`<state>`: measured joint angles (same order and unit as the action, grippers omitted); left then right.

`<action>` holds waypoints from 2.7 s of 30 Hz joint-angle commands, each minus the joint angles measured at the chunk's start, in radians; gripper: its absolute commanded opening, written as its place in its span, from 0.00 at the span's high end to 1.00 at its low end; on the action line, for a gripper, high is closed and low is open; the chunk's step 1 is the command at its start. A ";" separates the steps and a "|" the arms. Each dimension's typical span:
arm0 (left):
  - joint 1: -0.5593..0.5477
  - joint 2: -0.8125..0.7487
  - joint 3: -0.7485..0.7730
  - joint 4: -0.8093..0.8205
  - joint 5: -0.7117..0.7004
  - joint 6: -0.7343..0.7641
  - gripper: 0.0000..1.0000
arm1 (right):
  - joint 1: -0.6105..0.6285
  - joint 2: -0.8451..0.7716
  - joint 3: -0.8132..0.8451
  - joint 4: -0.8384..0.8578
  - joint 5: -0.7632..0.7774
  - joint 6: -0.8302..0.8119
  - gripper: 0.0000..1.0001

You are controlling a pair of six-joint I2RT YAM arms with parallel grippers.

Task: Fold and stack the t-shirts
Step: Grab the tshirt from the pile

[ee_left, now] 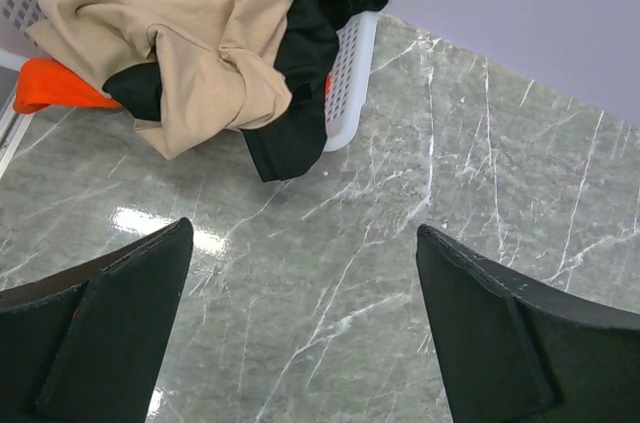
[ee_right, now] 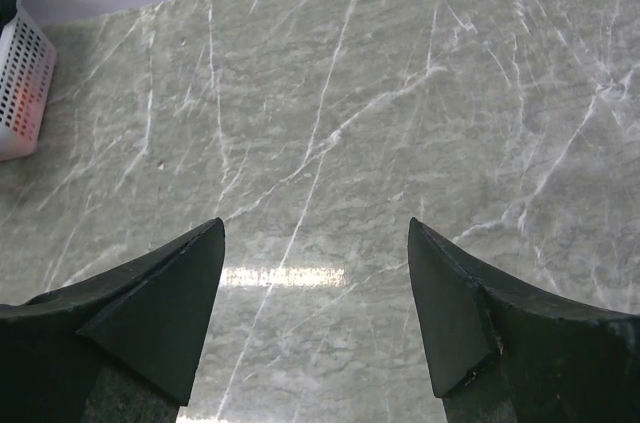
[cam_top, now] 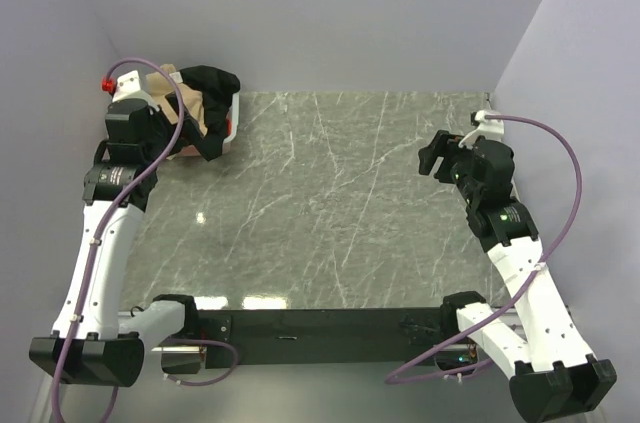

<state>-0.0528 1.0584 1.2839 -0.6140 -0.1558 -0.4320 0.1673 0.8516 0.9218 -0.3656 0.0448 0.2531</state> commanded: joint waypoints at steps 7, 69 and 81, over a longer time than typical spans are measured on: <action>0.004 -0.032 0.026 0.002 -0.027 -0.002 0.01 | -0.003 -0.019 -0.023 0.033 0.003 -0.011 0.20; 0.119 0.652 0.833 -0.004 0.104 0.036 1.00 | -0.002 0.055 -0.014 0.057 -0.141 0.103 0.28; 0.012 0.434 0.777 0.246 0.740 -0.079 1.00 | 0.009 0.046 0.006 0.036 -0.158 0.103 0.28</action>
<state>0.0135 1.5047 2.0373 -0.4644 0.3950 -0.4759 0.1680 0.9142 0.8677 -0.3519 -0.0998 0.3515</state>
